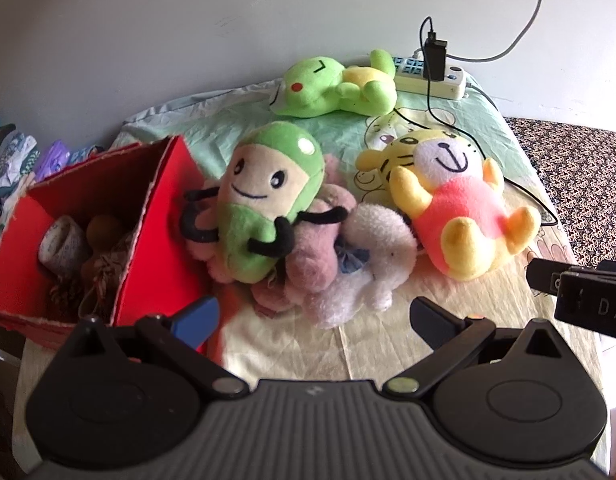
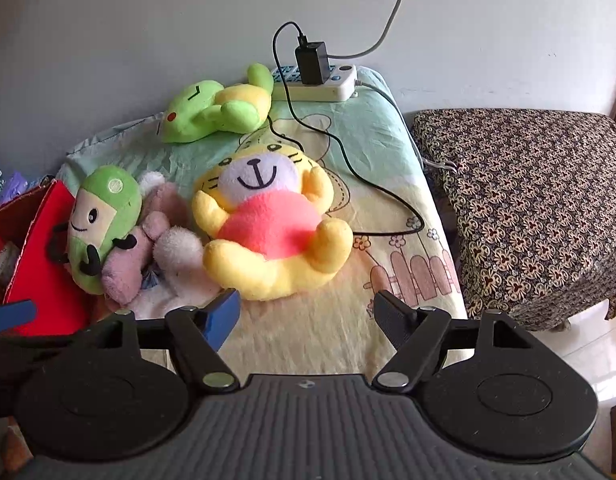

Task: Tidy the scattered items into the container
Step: 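Move the right gripper toward the yellow tiger plush with red belly, then close the right gripper on the tiger plush and lift it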

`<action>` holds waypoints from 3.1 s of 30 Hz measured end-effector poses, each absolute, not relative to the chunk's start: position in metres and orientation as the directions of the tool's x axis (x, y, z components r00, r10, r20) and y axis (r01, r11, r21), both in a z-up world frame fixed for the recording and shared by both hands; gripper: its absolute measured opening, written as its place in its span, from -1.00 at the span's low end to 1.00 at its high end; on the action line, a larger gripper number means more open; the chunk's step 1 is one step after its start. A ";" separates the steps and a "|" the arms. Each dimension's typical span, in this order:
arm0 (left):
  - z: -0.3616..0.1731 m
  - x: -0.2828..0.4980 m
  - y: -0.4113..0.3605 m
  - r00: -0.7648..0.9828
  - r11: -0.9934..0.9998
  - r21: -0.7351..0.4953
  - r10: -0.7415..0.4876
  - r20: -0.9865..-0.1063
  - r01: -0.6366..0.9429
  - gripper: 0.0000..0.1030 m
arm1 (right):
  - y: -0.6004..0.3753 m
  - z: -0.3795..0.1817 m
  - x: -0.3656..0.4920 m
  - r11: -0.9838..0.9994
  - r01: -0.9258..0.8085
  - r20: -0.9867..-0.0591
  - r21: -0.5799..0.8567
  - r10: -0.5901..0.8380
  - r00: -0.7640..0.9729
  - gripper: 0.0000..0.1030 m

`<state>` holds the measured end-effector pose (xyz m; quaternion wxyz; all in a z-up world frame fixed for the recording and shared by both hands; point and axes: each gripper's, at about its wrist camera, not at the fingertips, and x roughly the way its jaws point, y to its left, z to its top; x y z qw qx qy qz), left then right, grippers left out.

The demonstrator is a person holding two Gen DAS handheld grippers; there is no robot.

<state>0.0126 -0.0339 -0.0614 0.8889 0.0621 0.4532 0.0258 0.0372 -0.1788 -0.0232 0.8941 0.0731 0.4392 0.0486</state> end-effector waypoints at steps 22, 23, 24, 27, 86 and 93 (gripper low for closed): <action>-0.087 0.040 -0.048 0.590 0.958 -0.214 -0.287 -0.755 0.193 0.97 | -0.221 -0.039 0.103 0.953 -0.071 -0.756 0.294 0.278 0.593 0.30; -0.087 0.044 -0.053 0.591 0.957 -0.212 -0.289 -0.753 0.199 0.97 | -0.223 -0.042 0.108 0.949 -0.061 -0.753 0.310 0.285 0.593 0.30; -0.089 0.047 -0.058 0.590 0.956 -0.205 -0.290 -0.754 0.208 0.97 | -0.225 -0.045 0.113 0.944 -0.054 -0.748 0.327 0.293 0.596 0.31; -0.101 0.057 -0.070 0.580 0.960 -0.182 -0.275 -0.767 0.214 0.97 | -0.227 -0.055 0.128 0.930 -0.055 -0.736 0.363 0.323 0.594 0.32; -0.128 0.016 -0.053 0.542 0.880 -0.318 -0.470 -0.697 0.354 0.76 | -0.250 -0.092 0.076 0.775 0.113 -0.708 0.622 0.495 0.504 0.19; -0.133 0.023 -0.054 0.522 0.880 -0.306 -0.464 -0.716 0.363 0.81 | -0.238 -0.102 0.097 0.728 0.100 -0.676 0.678 0.564 0.474 0.22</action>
